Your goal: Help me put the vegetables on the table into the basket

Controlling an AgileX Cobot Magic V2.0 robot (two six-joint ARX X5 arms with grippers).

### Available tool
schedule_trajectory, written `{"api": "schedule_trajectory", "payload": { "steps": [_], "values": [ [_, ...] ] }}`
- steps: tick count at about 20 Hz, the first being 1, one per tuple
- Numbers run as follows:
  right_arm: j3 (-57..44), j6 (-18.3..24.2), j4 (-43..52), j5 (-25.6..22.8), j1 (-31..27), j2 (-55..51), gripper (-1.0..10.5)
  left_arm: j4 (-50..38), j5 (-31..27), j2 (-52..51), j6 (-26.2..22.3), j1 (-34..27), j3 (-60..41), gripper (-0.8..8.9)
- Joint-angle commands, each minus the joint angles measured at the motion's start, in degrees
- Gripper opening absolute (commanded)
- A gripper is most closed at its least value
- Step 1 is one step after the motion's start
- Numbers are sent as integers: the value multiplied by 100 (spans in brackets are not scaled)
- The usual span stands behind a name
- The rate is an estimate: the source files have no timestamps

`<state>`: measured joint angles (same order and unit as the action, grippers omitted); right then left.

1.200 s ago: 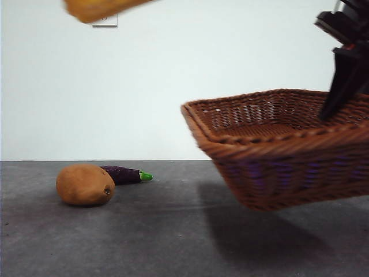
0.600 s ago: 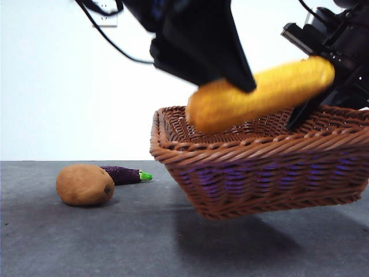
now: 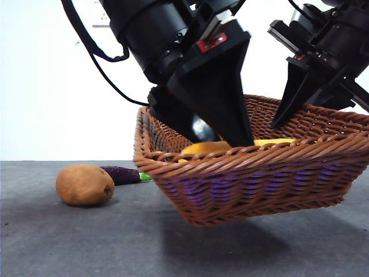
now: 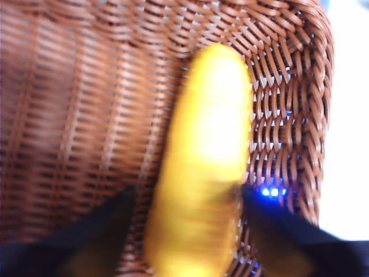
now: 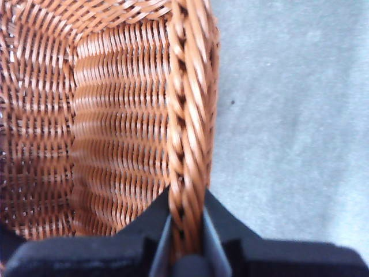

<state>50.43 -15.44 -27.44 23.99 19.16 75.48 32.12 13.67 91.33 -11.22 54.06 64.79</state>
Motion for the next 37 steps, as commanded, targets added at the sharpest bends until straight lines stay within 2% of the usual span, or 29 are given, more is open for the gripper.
{"api": "schedule_trajectory", "payload": {
  "steps": [1, 5, 8, 10, 11, 14, 16, 18, 24, 30, 37],
  "values": [
    [-24, -37, 57, 0, 2, 13, -15, 28, 22, 7, 186, 11, -17, 490],
    [-24, -28, 61, -72, -4, 13, -15, 612, -127, -437, 177, -188, 286, 490],
    [-24, 31, 61, -109, -7, 11, -15, 1064, -1012, -1075, 192, -623, 708, 490],
    [-22, 70, 70, -109, -9, 11, -15, 1335, -1659, -1453, 468, -1143, 944, 490],
    [-22, 72, 87, -109, -11, 11, -15, 1447, -1794, -1587, 621, -1471, 990, 490],
    [-17, 72, 195, -107, -11, 11, -15, 2017, -1731, -1657, 1237, -2828, 999, 490],
    [-9, 79, 243, -107, -11, 11, -15, 2061, -1158, -1440, 1569, -3467, 999, 491],
    [-9, 175, 258, -107, -9, 11, -15, 2011, -726, -1121, 1858, -3779, 999, 491],
    [-9, 376, 251, -173, -11, 11, -15, 1884, -726, 48, 2898, -3788, 999, 491],
    [-9, 568, 232, -299, -9, 11, -15, 1519, -723, 713, 3654, -3552, 999, 491],
    [-9, 874, 216, -299, -11, 11, -15, 1502, -769, 1137, 4258, -3473, 999, 491]
  ]
}}
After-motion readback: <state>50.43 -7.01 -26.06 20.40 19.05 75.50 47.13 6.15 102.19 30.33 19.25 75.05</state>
